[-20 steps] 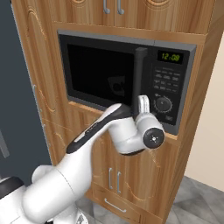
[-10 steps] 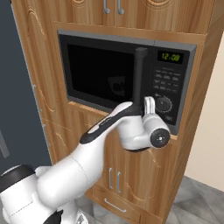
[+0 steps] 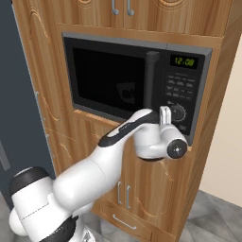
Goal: Place the tupperware containing the fish and sweet potato meal in the microwave. Close the microwave door and press the start button to reheat the meal.
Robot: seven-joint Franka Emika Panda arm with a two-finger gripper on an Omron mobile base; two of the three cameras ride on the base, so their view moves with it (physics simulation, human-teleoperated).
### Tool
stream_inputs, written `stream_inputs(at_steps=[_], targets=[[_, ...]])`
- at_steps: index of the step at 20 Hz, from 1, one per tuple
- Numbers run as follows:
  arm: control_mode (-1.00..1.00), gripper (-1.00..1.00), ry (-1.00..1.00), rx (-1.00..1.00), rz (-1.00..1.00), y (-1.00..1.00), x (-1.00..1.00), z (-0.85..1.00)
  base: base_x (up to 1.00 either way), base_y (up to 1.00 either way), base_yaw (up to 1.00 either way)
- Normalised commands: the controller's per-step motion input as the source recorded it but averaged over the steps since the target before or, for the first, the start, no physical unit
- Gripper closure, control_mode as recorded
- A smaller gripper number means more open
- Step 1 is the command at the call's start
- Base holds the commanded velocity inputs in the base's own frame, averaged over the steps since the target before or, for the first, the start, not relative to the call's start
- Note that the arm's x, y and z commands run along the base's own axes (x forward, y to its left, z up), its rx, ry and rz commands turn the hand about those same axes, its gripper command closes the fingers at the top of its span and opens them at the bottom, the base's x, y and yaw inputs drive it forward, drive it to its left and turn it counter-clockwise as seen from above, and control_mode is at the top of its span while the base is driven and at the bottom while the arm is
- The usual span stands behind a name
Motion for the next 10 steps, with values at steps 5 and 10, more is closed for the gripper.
stream_inputs(at_steps=[5,10], targets=[[-1.00,1.00,0.00,0.00,0.00,-0.07,0.29,-0.13,0.00,0.00,0.00],[-1.00,1.00,0.00,0.00,0.00,-0.07,0.31,-0.14,0.00,0.00,0.00]])
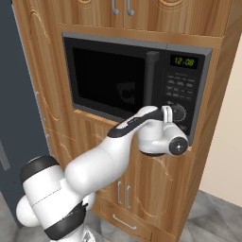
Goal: Place the tupperware containing the fish and sweet potato meal in the microwave. Close the microwave door and press the start button to reheat the meal.
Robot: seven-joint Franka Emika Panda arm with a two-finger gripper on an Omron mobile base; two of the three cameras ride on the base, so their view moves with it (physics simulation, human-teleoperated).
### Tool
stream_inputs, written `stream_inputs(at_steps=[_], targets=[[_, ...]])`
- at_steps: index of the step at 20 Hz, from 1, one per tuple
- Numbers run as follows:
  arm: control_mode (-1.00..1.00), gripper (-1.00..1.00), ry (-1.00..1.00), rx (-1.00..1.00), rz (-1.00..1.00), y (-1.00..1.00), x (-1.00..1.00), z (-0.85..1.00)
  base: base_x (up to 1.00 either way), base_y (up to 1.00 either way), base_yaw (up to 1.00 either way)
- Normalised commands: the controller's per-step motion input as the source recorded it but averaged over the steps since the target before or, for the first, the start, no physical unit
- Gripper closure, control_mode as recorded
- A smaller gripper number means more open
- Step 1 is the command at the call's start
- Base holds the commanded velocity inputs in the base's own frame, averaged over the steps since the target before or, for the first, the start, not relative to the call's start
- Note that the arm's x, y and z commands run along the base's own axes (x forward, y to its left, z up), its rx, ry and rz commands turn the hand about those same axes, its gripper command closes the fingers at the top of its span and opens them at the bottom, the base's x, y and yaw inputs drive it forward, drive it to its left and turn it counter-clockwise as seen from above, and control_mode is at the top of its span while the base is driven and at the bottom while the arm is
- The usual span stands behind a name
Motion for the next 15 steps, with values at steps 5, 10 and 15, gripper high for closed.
stream_inputs(at_steps=[5,10,15], targets=[[-1.00,1.00,0.00,0.00,0.00,-0.10,0.31,-0.09,0.00,0.00,0.00],[-1.00,1.00,0.00,0.00,-0.02,-0.12,0.33,-0.03,0.00,0.00,0.00],[-1.00,1.00,0.00,0.00,-0.05,-0.15,0.29,0.00,0.00,0.00,0.00]])
